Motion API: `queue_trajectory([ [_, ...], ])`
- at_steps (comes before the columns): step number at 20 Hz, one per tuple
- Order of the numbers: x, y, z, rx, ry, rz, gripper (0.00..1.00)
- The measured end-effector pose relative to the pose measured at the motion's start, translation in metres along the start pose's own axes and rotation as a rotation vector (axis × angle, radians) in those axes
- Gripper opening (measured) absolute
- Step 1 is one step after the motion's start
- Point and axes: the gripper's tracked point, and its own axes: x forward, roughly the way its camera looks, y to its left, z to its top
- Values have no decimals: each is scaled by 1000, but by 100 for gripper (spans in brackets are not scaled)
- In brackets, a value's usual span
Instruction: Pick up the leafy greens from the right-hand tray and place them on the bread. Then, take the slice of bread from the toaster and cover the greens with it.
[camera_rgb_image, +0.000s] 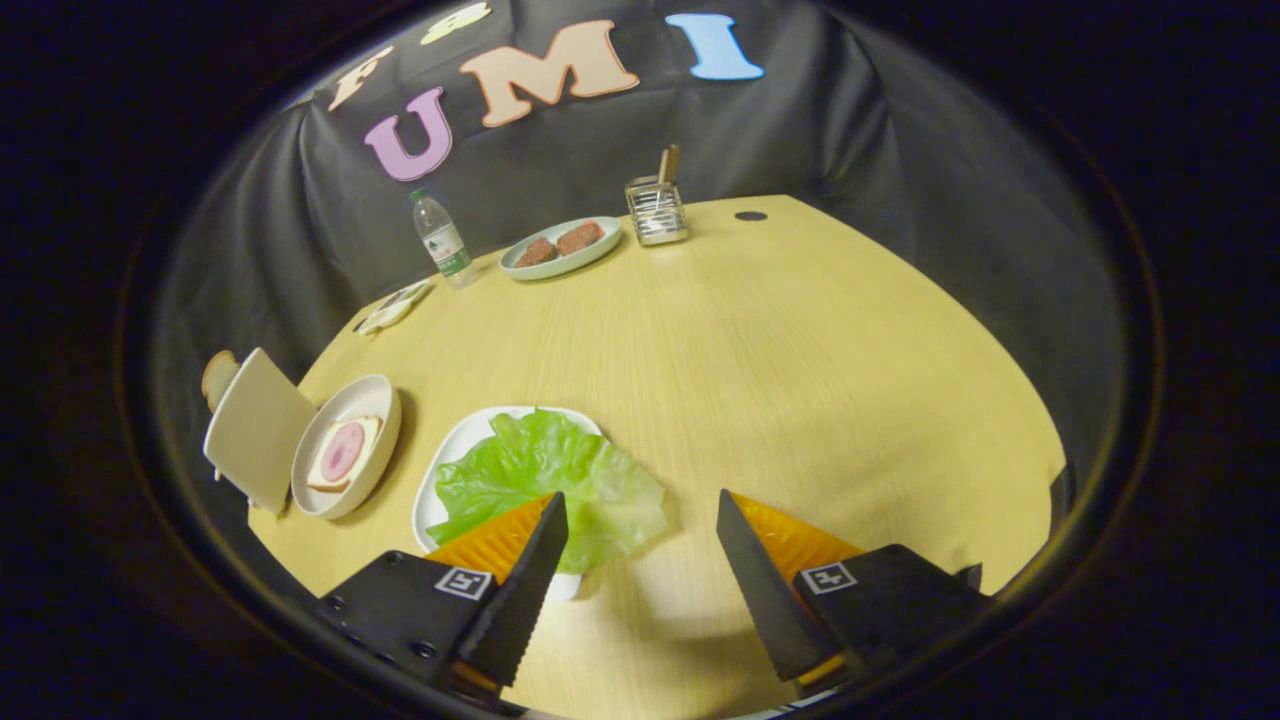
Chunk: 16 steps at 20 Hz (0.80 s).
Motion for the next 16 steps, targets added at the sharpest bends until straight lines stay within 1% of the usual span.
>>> queue_trajectory([
  [2, 4, 4, 0, 30, 0, 36, 90],
  [4, 8, 8, -2, 61, 5, 71, 78],
  [8, 14, 13, 2, 94, -2, 99, 53],
  [10, 13, 19, 4, 113, -1, 128, 40],
  [15, 9, 18, 9, 110, -51, 107, 10],
  [16, 3, 21, 15, 108, -56, 121, 3],
])
